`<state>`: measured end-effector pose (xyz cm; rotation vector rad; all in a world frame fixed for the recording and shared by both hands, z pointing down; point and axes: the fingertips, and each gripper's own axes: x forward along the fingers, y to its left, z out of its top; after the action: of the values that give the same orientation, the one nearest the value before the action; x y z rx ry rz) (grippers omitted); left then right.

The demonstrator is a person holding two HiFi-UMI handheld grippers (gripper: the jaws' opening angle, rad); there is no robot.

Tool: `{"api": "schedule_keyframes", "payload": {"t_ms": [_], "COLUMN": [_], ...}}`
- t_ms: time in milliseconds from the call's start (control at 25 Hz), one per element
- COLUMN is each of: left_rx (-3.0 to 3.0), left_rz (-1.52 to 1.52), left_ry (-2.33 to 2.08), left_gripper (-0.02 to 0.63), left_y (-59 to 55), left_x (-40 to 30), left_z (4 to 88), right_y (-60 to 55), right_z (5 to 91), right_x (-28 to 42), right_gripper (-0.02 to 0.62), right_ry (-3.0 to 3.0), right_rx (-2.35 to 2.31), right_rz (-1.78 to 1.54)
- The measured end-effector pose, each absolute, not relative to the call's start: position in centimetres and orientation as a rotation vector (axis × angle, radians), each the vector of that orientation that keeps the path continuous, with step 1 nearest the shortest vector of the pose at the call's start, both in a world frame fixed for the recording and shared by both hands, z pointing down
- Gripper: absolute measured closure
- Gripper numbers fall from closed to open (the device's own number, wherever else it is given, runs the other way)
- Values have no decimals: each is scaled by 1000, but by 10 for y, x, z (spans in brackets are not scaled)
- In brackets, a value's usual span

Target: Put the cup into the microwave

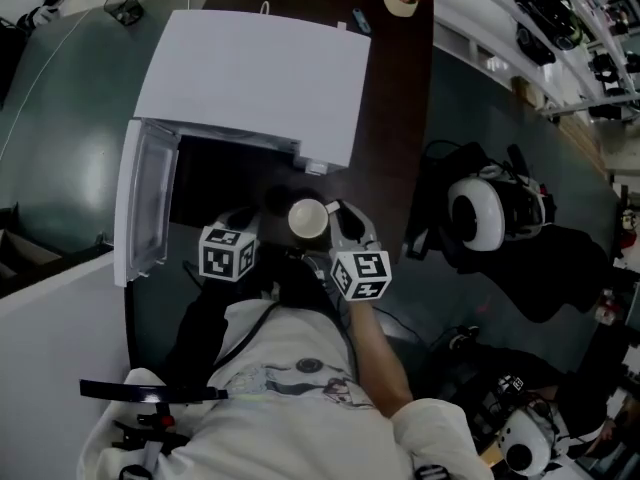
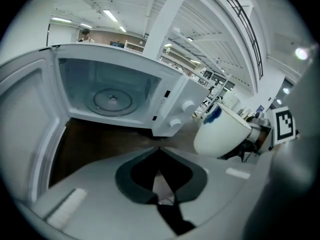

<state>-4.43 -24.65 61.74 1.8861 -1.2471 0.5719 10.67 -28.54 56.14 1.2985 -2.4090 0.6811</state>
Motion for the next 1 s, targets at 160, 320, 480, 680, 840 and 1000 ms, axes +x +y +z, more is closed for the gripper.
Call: {"api": "schedule_keyframes", "payload": {"t_ms": [160, 320, 480, 680, 840, 1000], "left_rx": [1819, 1762, 1720, 1696, 1725, 1718], "left_rz": [567, 560, 542, 544, 549, 540], "left_ry": [-1293, -1323, -1348, -1347, -1351, -1355], "left_gripper": [607, 607, 607, 607, 607, 607], "left_y": [-241, -238, -236, -229, -236, -256], "left_x": [-70, -95, -119, -138, -153, -165], "left_z": [622, 627, 629, 634, 636, 638], "right_y": [-283, -289, -301, -326, -359, -395], "right_z": [561, 562, 565, 574, 582, 591], "right_x": [68, 30, -7, -55, -85, -96], "right_gripper": [552, 552, 552, 552, 552, 551], "right_ry": [-2454, -2491, -2518, -2558, -2577, -2565], "right_rx": [1213, 1136, 1096, 1089, 1131, 1219], "right_rz": [701, 690, 709, 733, 726, 694]}}
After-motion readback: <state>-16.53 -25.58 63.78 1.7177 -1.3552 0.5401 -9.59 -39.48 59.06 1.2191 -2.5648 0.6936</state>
